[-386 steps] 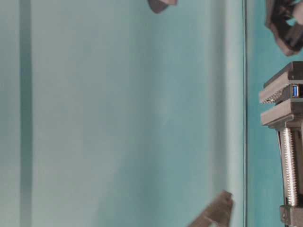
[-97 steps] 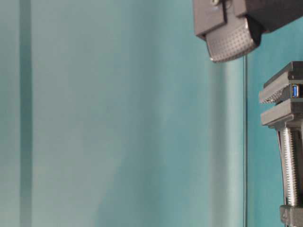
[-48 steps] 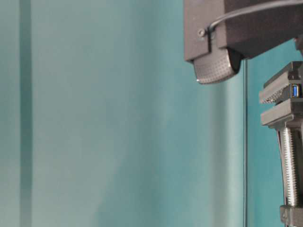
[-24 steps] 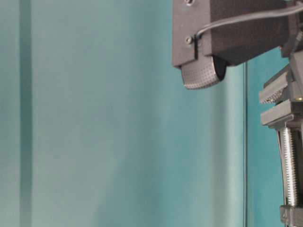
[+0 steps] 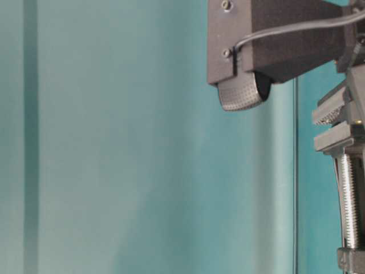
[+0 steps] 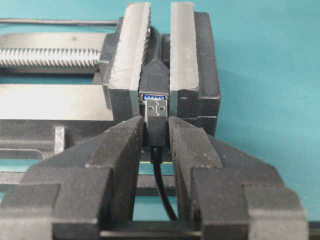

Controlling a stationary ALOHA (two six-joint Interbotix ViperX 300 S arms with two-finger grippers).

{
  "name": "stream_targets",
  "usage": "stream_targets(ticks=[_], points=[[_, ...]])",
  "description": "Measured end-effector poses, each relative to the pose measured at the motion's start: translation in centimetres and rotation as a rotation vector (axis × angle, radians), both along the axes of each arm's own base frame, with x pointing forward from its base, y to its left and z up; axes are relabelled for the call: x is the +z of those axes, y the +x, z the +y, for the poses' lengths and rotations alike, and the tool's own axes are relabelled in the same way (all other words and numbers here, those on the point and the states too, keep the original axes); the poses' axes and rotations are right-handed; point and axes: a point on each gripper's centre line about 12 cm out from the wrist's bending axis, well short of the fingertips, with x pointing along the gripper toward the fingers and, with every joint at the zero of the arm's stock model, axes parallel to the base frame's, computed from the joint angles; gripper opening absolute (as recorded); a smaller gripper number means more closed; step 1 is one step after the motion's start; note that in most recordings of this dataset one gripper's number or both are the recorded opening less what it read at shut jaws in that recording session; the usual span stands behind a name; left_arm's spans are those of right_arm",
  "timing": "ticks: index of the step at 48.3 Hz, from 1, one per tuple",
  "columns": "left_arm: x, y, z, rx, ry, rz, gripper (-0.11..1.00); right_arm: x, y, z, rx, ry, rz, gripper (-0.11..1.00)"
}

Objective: Insert the USB cable into the fixed female connector.
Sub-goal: 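Align the plug with the blue port and push it in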

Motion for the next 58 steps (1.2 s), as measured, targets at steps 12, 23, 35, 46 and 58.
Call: stream_targets(ticks=[12,23,35,46,58], points=[[0.00,0.00,0.00,0.000,0.001,0.000,1.00,0.05,0.16,-0.04,0.013,0.000,-0.004,0.22],[0.00,0.00,0.00,0.000,0.001,0.000,1.00,0.16,0.19,-0.03,0.014,0.003,-0.007,0.22],[0.00,0.00,-0.02,-0.002,0.001,0.000,1.00,0.36,0.22,-0.15,0.010,0.004,-0.016,0.22],[0.00,0.00,0.00,0.000,0.001,0.000,1.00,0.39,0.21,-0.20,0.002,0.010,-0.016,0.22],[0.00,0.00,-0.02,-0.002,0.001,0.000,1.00,0.45,0.12,-0.46,-0.017,0.023,-0.019,0.22]])
